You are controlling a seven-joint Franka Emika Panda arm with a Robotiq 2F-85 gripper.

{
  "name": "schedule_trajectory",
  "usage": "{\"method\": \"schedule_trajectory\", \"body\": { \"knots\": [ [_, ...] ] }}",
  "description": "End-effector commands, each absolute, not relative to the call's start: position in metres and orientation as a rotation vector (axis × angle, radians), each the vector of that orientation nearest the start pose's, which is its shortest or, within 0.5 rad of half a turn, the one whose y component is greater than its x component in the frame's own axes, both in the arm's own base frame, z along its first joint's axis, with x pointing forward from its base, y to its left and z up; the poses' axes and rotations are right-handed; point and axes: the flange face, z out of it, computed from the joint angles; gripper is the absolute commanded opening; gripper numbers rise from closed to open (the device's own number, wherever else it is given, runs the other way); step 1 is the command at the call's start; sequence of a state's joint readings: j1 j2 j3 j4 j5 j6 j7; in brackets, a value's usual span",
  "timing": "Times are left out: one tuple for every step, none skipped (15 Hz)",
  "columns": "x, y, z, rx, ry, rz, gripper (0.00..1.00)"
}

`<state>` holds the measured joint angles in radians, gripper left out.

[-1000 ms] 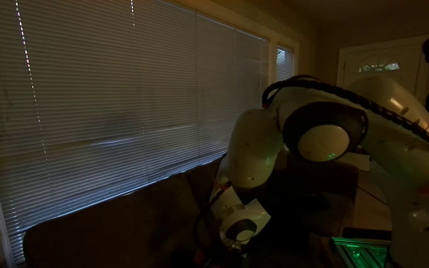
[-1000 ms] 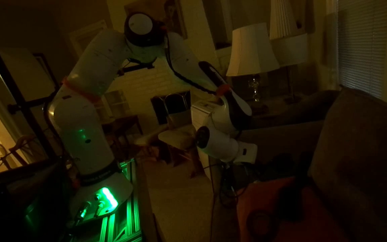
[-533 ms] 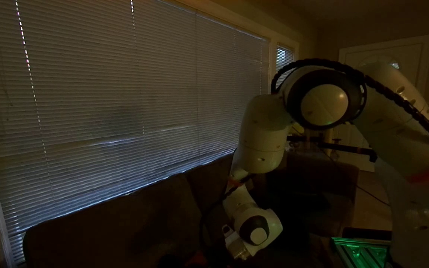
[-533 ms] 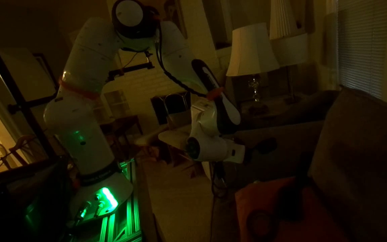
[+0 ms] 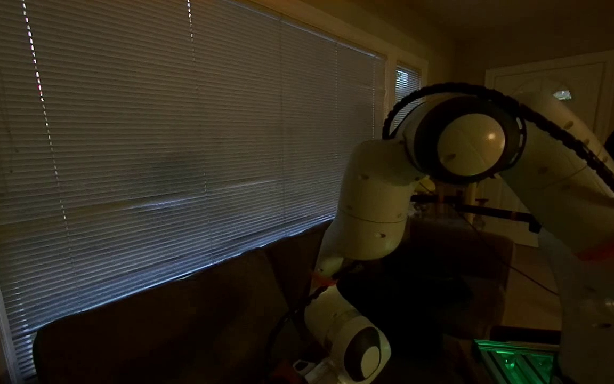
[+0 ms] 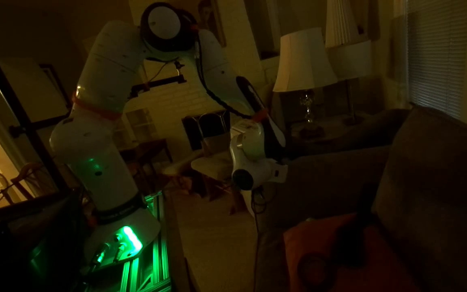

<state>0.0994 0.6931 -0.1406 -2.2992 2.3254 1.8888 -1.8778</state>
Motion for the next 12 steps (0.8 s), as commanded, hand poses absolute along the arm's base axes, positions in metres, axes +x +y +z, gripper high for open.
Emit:
{"method": "schedule_trajectory", "body": {
  "knots": [
    [0.511, 0.015, 0.052, -1.823, 0.264, -0.705, 0.01],
    [0.527, 0.011, 0.056, -1.811, 0.255, -0.646, 0.01],
    [0.539, 0.009, 0.061, -1.792, 0.248, -0.591, 0.01],
    [0.554, 0.007, 0.064, -1.781, 0.241, -0.535, 0.01],
    [0.566, 0.007, 0.067, -1.769, 0.236, -0.481, 0.01],
    [0.576, 0.009, 0.07, -1.758, 0.234, -0.428, 0.01],
    [0.587, 0.012, 0.07, -1.749, 0.227, -0.374, 0.01],
    [0.594, 0.019, 0.068, -1.742, 0.227, -0.32, 0.01],
    [0.601, 0.024, 0.065, -1.738, 0.228, -0.264, 0.01],
    [0.605, 0.031, 0.061, -1.738, 0.232, -0.207, 0.01],
    [0.607, 0.038, 0.054, -1.735, 0.234, -0.152, 0.01],
    [0.608, 0.044, 0.047, -1.733, 0.237, -0.094, 0.01]
  ]
}}
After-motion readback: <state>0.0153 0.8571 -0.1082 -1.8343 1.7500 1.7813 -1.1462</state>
